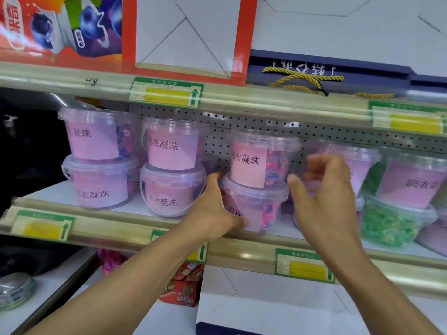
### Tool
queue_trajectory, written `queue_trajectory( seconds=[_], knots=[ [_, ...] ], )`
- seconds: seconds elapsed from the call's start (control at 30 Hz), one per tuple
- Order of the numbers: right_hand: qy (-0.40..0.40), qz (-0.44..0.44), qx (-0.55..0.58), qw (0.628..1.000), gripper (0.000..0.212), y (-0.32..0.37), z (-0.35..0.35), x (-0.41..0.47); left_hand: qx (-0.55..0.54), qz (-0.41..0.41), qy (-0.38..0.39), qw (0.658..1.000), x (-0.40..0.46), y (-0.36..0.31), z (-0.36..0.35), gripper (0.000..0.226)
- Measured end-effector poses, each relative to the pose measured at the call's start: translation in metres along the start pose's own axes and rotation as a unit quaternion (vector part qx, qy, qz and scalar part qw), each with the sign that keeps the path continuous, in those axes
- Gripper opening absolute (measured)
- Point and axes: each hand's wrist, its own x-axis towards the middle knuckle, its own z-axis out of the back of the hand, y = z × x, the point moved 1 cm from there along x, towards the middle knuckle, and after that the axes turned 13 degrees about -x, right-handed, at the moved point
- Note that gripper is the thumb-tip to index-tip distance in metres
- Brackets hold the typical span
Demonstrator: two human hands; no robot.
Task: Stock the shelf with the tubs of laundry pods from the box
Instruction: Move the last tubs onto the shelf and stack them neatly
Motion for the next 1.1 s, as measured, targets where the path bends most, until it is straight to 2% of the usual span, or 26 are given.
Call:
queue_trajectory(
  seconds=[0.07, 0.13, 0.2, 0.47, 0.6, 0.67, 0.73, 0.87, 1.03, 1.1],
  knots=[
    [0.075, -0.014, -0.011, 0.997, 0.030, -0.006, -0.008, -0.017, -0.001, 0.008, 0.007, 1.000, 0.000, -0.002, 0.001, 0.099],
    [0.165, -0.048, 0.014, 0.985, 0.040, -0.011, -0.017, -0.024, 0.007, 0.004, -0.001, 1.000, -0.001, -0.003, -0.002, 0.089],
    [0.200, -0.075, 0.070, 0.974, 0.048, -0.012, -0.021, -0.022, 0.009, -0.013, -0.029, 0.999, -0.002, -0.003, -0.004, 0.083],
    [0.240, -0.079, 0.158, 0.954, 0.047, -0.017, -0.015, -0.002, -0.003, -0.091, -0.107, 0.990, -0.019, -0.016, 0.003, 0.056],
    [0.250, -0.063, 0.187, 0.948, 0.022, -0.015, -0.009, 0.005, -0.007, -0.114, -0.135, 0.984, -0.026, -0.027, 0.010, 0.052],
    [0.250, -0.064, 0.201, 0.945, 0.018, -0.014, -0.008, 0.003, -0.002, -0.112, -0.135, 0.984, -0.031, -0.027, 0.012, 0.053],
    [0.258, -0.067, 0.210, 0.940, 0.024, -0.015, -0.009, -0.004, 0.000, -0.106, -0.128, 0.986, -0.036, -0.024, 0.013, 0.057],
    [0.268, -0.073, 0.201, 0.939, 0.049, -0.019, -0.013, -0.010, -0.031, -0.081, -0.096, 0.992, -0.037, -0.013, 0.011, 0.064],
    [0.276, -0.072, 0.188, 0.940, 0.052, -0.025, -0.015, -0.008, -0.169, -0.045, -0.028, 0.984, -0.033, -0.012, 0.009, 0.054],
    [0.279, -0.066, 0.188, 0.939, 0.052, -0.026, -0.015, -0.008, -0.184, -0.042, -0.008, 0.982, -0.032, -0.012, 0.007, 0.061]
  ],
)
